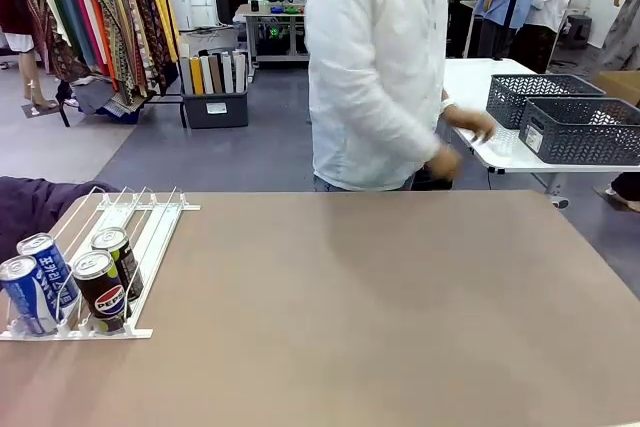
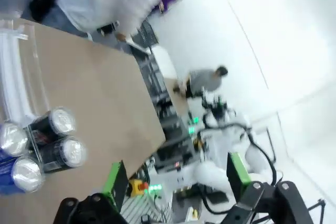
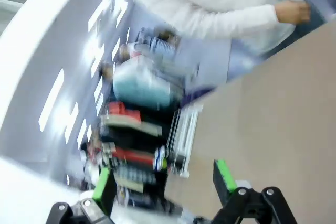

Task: Retrieve and store the cans from the dispenser.
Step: Pick up one can from the Automatic Can Dispenser and place it in the middle of the table.

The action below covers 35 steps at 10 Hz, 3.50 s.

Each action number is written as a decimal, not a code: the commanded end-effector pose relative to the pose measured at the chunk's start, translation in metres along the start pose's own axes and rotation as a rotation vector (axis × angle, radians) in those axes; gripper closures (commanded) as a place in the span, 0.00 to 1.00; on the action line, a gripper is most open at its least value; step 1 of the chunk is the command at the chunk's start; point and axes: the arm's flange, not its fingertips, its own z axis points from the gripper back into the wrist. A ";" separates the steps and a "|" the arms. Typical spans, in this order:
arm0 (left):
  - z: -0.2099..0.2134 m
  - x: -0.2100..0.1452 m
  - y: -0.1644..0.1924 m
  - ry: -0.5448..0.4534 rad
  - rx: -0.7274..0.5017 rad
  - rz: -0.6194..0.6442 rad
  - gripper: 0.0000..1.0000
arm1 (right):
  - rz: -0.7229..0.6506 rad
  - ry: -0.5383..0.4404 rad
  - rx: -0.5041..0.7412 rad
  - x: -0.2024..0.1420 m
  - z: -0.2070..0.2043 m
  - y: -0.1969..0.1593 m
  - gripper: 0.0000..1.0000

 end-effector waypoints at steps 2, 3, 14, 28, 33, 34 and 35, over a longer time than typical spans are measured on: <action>0.031 -0.012 0.031 -0.200 -0.008 0.050 0.00 | -0.033 -0.135 -0.012 -0.096 -0.010 -0.044 0.00; 0.029 -0.014 0.032 -0.204 0.034 0.024 0.00 | -0.025 -0.125 -0.046 -0.093 -0.016 -0.046 0.00; 0.009 -0.008 -0.013 0.037 0.224 -0.054 0.00 | -0.052 -0.117 -0.027 -0.007 0.048 -0.034 0.00; -0.196 -0.030 -0.083 0.508 1.122 -0.262 0.00 | -0.052 -0.117 -0.027 -0.007 0.048 -0.034 0.00; -0.255 -0.007 -0.024 0.550 1.269 -0.050 0.00 | -0.052 -0.117 -0.027 -0.007 0.048 -0.034 0.00; -0.259 -0.007 -0.014 0.557 1.298 -0.033 0.00 | -0.052 -0.117 -0.027 -0.007 0.048 -0.034 0.00; -0.261 -0.006 -0.004 0.588 1.319 -0.035 0.00 | -0.052 -0.117 -0.027 -0.007 0.048 -0.034 0.00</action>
